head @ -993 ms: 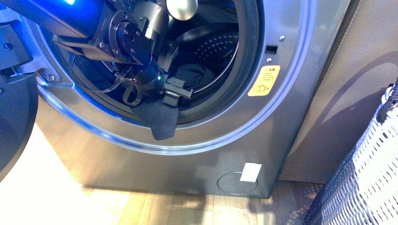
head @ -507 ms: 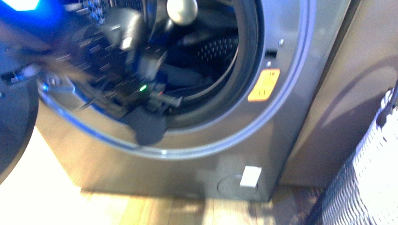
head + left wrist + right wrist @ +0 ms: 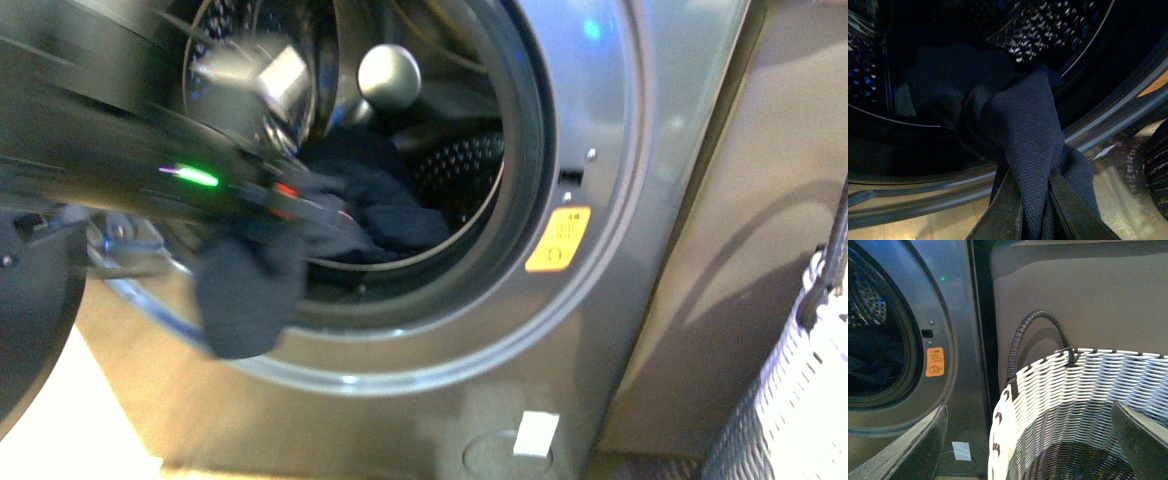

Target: Collect clothes from washing machine

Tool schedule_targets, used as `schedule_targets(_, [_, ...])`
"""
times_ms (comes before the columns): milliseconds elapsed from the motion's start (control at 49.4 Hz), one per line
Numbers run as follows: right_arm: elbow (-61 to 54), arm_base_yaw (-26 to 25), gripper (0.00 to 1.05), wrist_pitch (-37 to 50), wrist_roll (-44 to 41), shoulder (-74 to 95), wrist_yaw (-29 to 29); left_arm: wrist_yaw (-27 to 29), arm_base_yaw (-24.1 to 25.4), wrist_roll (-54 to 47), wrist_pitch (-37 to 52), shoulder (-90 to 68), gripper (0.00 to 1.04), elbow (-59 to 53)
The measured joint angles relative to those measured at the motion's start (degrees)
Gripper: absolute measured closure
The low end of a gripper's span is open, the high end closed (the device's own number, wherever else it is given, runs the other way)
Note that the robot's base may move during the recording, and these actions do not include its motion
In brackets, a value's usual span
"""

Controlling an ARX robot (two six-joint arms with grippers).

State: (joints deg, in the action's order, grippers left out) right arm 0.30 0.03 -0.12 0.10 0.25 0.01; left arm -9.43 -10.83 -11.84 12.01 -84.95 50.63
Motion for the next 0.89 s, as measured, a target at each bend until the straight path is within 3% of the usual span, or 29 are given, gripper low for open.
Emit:
schedule_targets(223, [0.0, 0.0, 0.08, 0.0, 0.0, 0.0, 0.0, -6.0, 3.3, -1.1, -10.8, 15.7, 0.98, 1.8])
schedule_targets(426, [0.0, 0.0, 0.08, 0.0, 0.0, 0.0, 0.0, -10.3, 3.1, -2.3, -24.2, 19.8, 0.98, 18.1])
schedule_targets(669, [0.0, 0.0, 0.08, 0.0, 0.0, 0.0, 0.0, -6.9, -5.5, -5.4, -40.1, 13.7, 0.98, 45.9])
schedule_targets(892, [0.0, 0.0, 0.08, 0.0, 0.0, 0.0, 0.0, 0.0, -15.5, -7.8, -54.3, -0.8, 0.98, 72.7])
